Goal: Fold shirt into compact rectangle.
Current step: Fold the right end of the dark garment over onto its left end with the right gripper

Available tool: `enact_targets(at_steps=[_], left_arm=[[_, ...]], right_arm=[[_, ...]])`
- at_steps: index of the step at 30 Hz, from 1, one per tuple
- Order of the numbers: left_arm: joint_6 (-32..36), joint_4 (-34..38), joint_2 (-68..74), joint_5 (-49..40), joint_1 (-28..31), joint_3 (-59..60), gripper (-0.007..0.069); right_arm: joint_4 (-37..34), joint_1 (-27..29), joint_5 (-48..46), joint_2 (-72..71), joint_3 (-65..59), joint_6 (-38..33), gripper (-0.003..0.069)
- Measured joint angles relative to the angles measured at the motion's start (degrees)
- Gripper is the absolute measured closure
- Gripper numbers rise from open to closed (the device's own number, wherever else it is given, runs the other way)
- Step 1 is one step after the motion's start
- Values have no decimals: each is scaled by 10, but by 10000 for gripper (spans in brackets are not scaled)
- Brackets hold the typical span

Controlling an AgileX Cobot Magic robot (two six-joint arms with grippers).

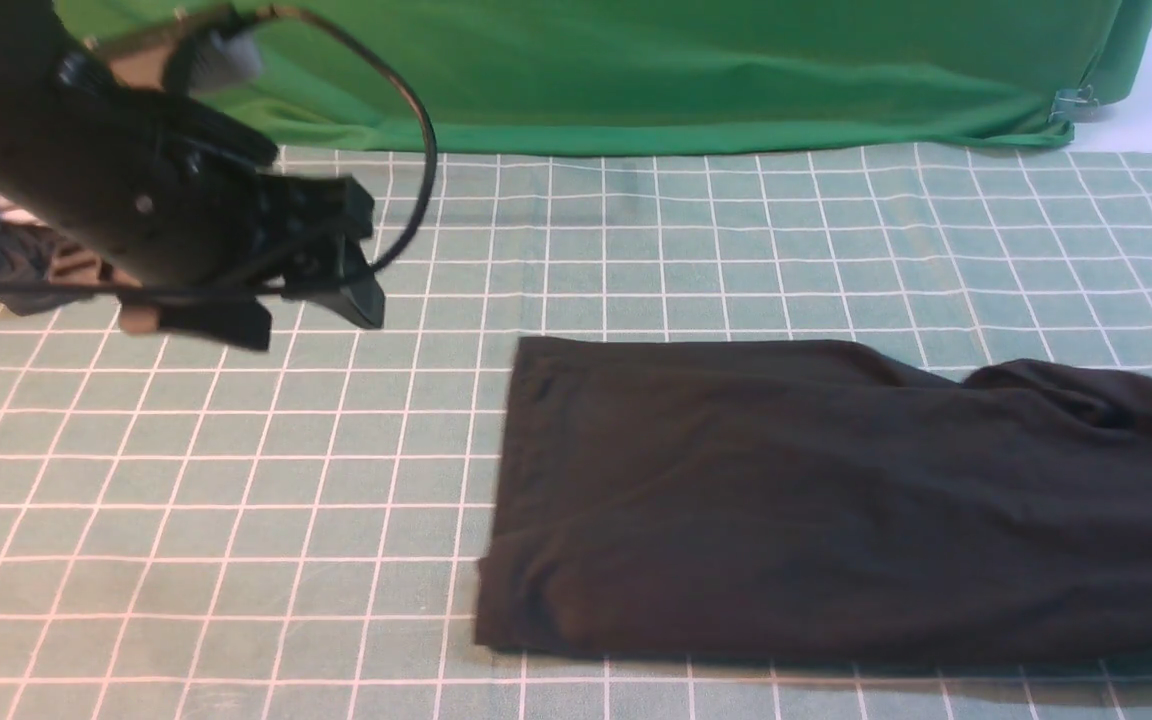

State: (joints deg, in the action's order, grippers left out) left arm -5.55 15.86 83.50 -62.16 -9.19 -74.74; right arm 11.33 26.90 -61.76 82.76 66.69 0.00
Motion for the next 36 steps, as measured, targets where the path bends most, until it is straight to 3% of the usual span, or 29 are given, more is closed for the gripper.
enact_targets(at_steps=[5,8,10,11,12,14,16,18,19,21,25,33,36], left_arm=[[0,-13,-5,23,0,-5,120],[3,-13,-5,39,0,-5,184],[4,-12,-5,55,0,-5,319],[4,-12,-5,55,0,-5,330],[4,-8,-5,65,0,-5,435],[14,-6,-5,77,0,-5,554],[19,-5,-5,84,0,-5,593],[21,-5,-5,88,1,-5,610],[21,-5,-5,89,1,-5,612],[22,-5,-5,94,1,-5,612],[23,-5,-5,96,1,-5,612],[25,-4,-5,96,1,-5,610],[25,-4,-5,95,1,-5,610]], right_arm=[[-113,-13,-43,-35,61,-4,610],[-185,-50,-56,-56,69,-7,610],[-268,-126,-54,-65,69,-19,610],[-268,-132,-54,-65,69,-19,610],[-304,-181,-42,-66,69,-19,610],[-334,-260,-14,-63,69,-15,610],[-345,-344,28,-56,69,0,610],[-351,-427,79,-43,69,10,610],[-351,-427,79,-41,69,11,609],[-355,-533,151,-9,69,16,603],[-357,-637,230,61,69,31,583],[-359,-725,311,190,69,53,552],[-364,-736,320,224,69,62,470]])
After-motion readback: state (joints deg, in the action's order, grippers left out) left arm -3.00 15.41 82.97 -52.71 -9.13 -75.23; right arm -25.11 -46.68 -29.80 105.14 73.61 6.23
